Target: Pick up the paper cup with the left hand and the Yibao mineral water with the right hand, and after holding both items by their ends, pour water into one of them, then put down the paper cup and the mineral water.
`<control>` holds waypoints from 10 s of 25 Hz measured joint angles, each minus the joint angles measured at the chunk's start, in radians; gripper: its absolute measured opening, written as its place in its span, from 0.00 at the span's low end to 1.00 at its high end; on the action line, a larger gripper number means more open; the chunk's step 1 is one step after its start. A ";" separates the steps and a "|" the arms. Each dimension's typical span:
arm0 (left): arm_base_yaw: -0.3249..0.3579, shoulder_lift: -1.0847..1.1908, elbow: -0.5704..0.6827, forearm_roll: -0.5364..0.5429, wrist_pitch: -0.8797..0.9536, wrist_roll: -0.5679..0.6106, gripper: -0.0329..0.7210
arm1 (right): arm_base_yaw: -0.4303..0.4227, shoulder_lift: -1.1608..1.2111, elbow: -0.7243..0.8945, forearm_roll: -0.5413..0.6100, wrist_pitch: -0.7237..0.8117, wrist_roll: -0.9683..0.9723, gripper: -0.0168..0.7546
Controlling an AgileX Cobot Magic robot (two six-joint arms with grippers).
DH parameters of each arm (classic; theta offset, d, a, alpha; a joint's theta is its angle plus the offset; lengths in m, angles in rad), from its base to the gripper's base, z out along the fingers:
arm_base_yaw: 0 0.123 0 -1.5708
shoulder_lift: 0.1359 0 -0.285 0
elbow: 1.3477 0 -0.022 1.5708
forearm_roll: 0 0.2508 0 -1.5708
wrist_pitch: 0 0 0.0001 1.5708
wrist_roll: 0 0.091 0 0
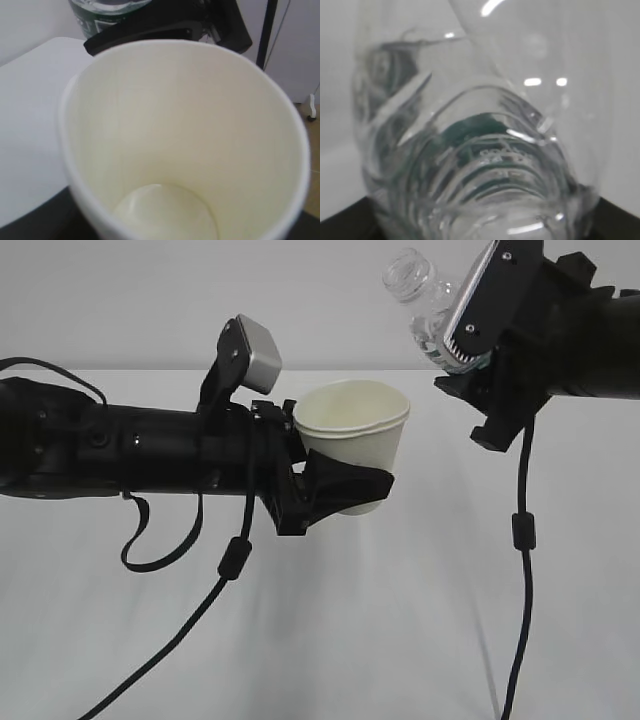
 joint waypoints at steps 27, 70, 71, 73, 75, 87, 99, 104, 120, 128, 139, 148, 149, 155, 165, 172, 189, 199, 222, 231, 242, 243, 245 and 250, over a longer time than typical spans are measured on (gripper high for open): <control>0.000 0.000 -0.051 0.049 0.022 -0.043 0.66 | 0.001 0.000 0.000 -0.262 -0.013 0.000 0.66; 0.000 0.000 -0.051 0.146 -0.004 -0.075 0.66 | 0.001 0.000 0.000 -0.598 -0.034 0.000 0.66; 0.000 0.000 -0.051 0.148 -0.004 -0.075 0.66 | 0.001 0.000 0.000 -0.602 -0.036 0.000 0.66; 0.000 0.000 -0.051 0.149 -0.004 -0.075 0.66 | 0.001 0.000 0.000 -0.609 -0.037 0.000 0.66; 0.000 0.000 -0.051 0.152 -0.004 -0.076 0.66 | 0.001 0.000 0.000 -0.628 -0.037 0.000 0.66; 0.000 0.000 -0.051 0.192 -0.023 -0.101 0.66 | 0.001 -0.002 0.000 -0.694 -0.038 0.000 0.66; 0.000 0.000 -0.051 0.209 -0.027 -0.108 0.66 | 0.001 -0.002 0.000 -0.764 -0.038 0.002 0.66; 0.000 0.000 -0.051 0.212 -0.034 -0.109 0.66 | 0.001 -0.004 0.000 -0.771 -0.038 0.002 0.66; 0.000 0.000 -0.051 0.212 -0.042 -0.109 0.66 | 0.001 -0.008 0.000 -0.773 -0.036 0.002 0.65; 0.000 0.000 -0.051 0.212 -0.045 -0.109 0.66 | 0.001 -0.008 0.000 -0.773 -0.030 0.002 0.61; 0.000 0.000 -0.051 0.212 -0.049 -0.109 0.66 | 0.001 -0.008 0.000 -0.775 -0.030 0.021 0.61; 0.000 0.000 -0.051 0.212 -0.053 -0.109 0.66 | 0.001 -0.008 0.000 -0.778 -0.030 0.023 0.61; 0.000 0.000 -0.051 0.212 -0.053 -0.109 0.66 | 0.001 -0.008 0.000 -0.778 -0.030 0.023 0.61; 0.000 0.000 -0.051 0.212 -0.063 -0.112 0.66 | 0.001 -0.020 0.000 -0.782 -0.028 0.024 0.61; 0.000 0.000 -0.051 0.208 -0.067 -0.112 0.66 | 0.001 -0.025 0.000 -0.782 -0.026 0.024 0.61; 0.000 0.000 -0.051 0.208 -0.068 -0.112 0.66 | 0.001 -0.030 0.000 -0.784 -0.024 0.024 0.61; 0.000 0.000 -0.051 0.214 -0.075 -0.120 0.66 | 0.001 -0.030 0.000 -0.784 -0.022 0.024 0.61; 0.000 0.000 -0.051 0.221 -0.075 -0.124 0.66 | 0.001 -0.030 0.000 -0.784 -0.020 0.025 0.61; 0.000 0.000 -0.051 0.226 -0.038 -0.124 0.66 | 0.001 -0.038 -0.004 -0.784 -0.013 0.025 0.61; 0.000 0.000 -0.051 0.226 -0.038 -0.124 0.66 | 0.001 -0.038 -0.004 -0.784 -0.013 0.025 0.61; 0.000 0.000 -0.051 0.226 -0.038 -0.124 0.66 | 0.001 -0.038 -0.004 -0.784 -0.013 0.026 0.61; 0.000 0.000 -0.051 0.226 -0.038 -0.124 0.66 | 0.001 -0.038 -0.004 -0.784 -0.013 0.026 0.61; 0.000 0.000 -0.051 0.226 -0.038 -0.124 0.66 | 0.001 -0.038 -0.004 -0.784 -0.013 0.027 0.61; 0.000 0.000 -0.051 0.226 -0.038 -0.126 0.66 | 0.001 -0.038 -0.004 -0.784 -0.013 0.027 0.61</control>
